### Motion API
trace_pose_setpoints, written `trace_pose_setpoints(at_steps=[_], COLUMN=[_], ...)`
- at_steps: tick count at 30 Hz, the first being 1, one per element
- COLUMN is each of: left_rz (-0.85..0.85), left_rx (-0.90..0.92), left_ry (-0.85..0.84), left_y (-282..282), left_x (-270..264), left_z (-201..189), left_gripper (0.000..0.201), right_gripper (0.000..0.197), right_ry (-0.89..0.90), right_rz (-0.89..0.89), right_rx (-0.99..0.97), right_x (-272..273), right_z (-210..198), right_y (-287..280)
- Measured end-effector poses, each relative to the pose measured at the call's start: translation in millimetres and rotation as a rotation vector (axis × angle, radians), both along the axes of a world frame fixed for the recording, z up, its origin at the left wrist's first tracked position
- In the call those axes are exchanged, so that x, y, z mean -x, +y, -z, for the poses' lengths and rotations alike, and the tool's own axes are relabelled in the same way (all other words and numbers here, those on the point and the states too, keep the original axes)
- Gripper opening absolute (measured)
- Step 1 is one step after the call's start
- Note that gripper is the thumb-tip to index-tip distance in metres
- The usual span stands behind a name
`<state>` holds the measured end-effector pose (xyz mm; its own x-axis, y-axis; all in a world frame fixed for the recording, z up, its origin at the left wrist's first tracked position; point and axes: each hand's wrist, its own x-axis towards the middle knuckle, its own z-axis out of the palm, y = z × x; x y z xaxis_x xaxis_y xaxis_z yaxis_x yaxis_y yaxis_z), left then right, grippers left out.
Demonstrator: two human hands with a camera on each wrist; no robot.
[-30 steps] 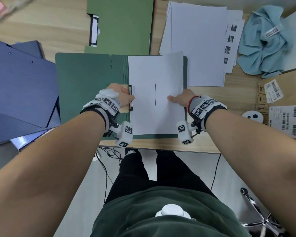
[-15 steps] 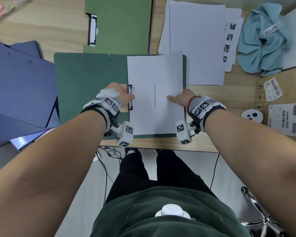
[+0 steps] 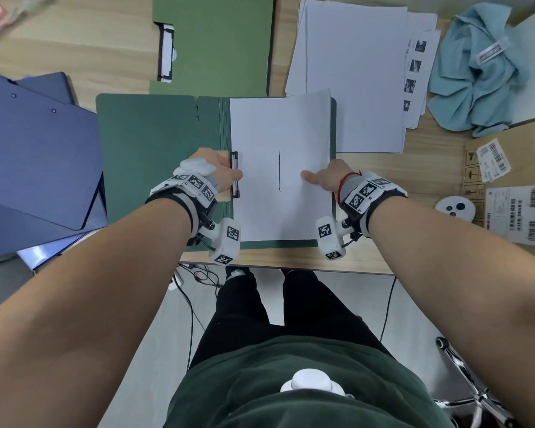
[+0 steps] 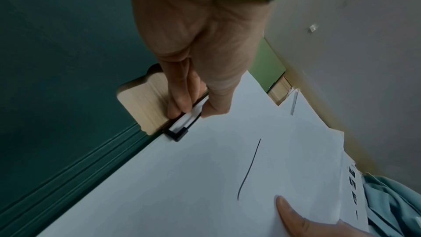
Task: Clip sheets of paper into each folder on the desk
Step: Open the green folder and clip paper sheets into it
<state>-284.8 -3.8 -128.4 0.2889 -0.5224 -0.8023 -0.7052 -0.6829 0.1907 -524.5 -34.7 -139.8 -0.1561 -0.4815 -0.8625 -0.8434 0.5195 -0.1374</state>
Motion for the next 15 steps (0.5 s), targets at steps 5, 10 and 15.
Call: trace_pose_setpoints(at_steps=[5,10,15], left_rz=[0.065,0.143,0.253], left_rx=[-0.011,-0.020,-0.080], left_ry=[-0.040,-0.126,-0.202], left_y=[-2,-8,-15], left_x=[0,2,11], left_z=[0,10,17], left_gripper=[0.022,0.023,0.029], right_gripper=[0.084,0.082,0.079], right_ry=[0.001,0.007,0.011], right_rz=[0.022,0.038,0.052], right_rx=[0.018,0.039,0.049], right_x=[-1,-3,-5], right_z=[3,4,4], right_y=[1,0,0])
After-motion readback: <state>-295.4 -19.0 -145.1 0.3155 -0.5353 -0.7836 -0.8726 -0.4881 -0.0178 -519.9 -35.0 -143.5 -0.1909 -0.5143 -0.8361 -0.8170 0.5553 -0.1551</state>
